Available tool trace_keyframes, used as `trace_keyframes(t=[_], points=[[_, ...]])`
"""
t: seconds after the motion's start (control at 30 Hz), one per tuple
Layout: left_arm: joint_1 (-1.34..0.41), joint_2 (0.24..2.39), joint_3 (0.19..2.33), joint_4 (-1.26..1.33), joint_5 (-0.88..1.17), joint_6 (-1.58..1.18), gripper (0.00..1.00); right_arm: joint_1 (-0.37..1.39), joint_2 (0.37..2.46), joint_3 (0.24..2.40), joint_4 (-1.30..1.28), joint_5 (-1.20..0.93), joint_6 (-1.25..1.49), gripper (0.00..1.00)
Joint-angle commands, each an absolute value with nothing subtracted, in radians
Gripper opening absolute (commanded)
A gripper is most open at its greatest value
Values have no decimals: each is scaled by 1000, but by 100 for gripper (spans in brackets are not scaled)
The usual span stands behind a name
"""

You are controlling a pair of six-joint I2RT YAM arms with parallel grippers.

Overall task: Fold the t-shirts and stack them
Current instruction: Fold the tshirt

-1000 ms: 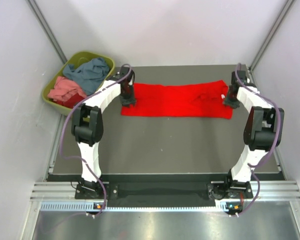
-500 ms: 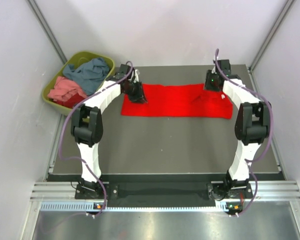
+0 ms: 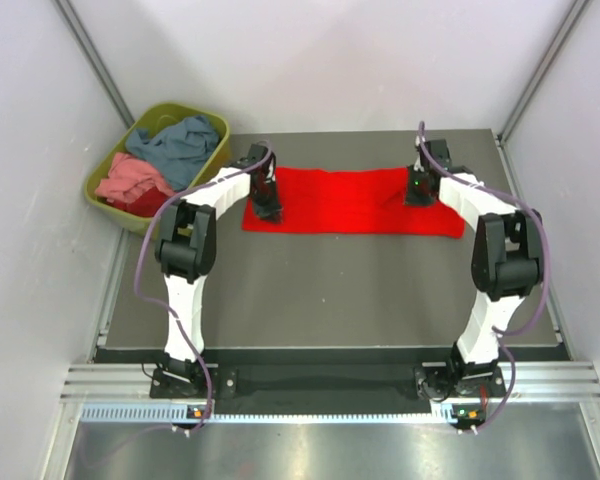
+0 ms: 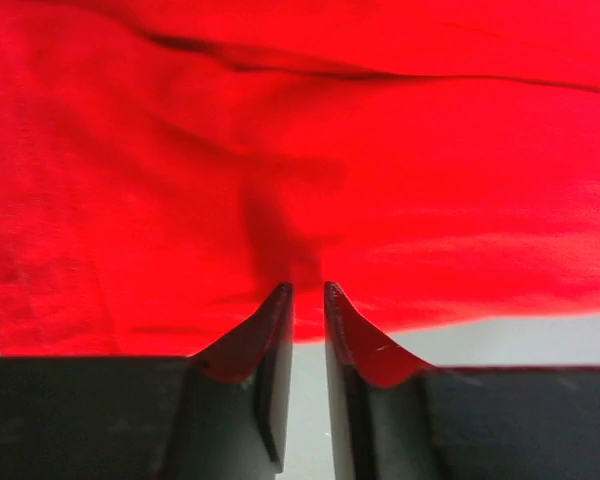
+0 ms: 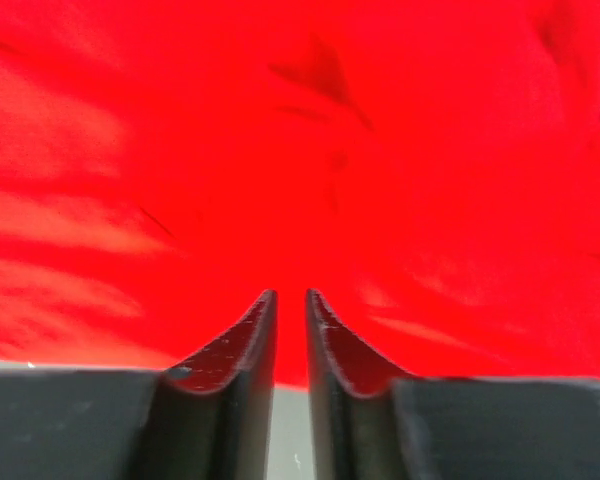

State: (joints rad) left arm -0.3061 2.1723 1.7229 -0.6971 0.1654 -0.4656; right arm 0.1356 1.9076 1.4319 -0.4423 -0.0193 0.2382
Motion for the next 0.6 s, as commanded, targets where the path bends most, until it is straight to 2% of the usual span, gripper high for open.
trace_keyframes(t=[0.0,0.3,0.57], points=[[-305,2209,1772,-735,69,-454,23,135,1816,1378,-428,60,278,17],[-304,2246,1813,-755,-55,-443,0,29,1822,1321,-439,78,322,10],[-304,2257,1741,-815,-152,-492,0,-32,1917,1325,-503,135,333,7]])
